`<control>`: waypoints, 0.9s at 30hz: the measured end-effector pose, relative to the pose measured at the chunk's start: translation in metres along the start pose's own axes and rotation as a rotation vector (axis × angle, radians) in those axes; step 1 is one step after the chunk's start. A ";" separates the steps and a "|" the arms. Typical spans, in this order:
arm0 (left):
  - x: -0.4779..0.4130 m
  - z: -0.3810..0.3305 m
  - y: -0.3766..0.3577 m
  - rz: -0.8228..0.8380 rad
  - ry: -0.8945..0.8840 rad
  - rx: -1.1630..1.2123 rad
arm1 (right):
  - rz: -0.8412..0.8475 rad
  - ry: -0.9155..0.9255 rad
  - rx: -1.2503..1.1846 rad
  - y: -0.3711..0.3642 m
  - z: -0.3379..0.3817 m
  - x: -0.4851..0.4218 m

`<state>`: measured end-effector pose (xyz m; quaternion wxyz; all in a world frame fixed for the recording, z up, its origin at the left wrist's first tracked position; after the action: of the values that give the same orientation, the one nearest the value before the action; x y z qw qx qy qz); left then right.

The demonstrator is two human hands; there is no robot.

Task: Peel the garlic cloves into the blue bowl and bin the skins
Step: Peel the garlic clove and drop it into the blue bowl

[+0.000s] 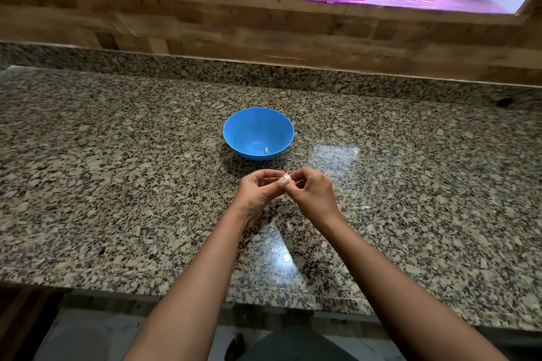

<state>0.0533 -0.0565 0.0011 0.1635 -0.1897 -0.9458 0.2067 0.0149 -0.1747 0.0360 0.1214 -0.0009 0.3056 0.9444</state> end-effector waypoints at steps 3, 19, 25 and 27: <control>0.000 0.002 0.004 0.002 0.020 -0.035 | 0.047 0.009 0.025 -0.003 0.000 0.000; -0.005 0.004 0.001 0.040 0.063 -0.010 | -0.011 0.125 0.158 -0.003 0.004 0.001; -0.005 0.005 0.002 0.062 0.040 -0.035 | 0.024 -0.001 0.073 -0.004 -0.003 -0.007; -0.005 0.005 0.005 0.072 0.046 -0.047 | 0.094 -0.067 -0.018 -0.005 -0.007 -0.011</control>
<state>0.0572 -0.0557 -0.0064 0.1729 -0.2323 -0.9390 0.1856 0.0261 -0.1776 0.0283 0.0873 0.0442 0.2926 0.9512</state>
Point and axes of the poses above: each hand's wrist, its own x-axis away from the middle knuckle, its own y-axis out of the back of the hand, z = x × y, the point moved 6 cm from there along -x, towards the middle knuckle, and after that the axes turned 4 degrees about z, right-handed, at the moved point
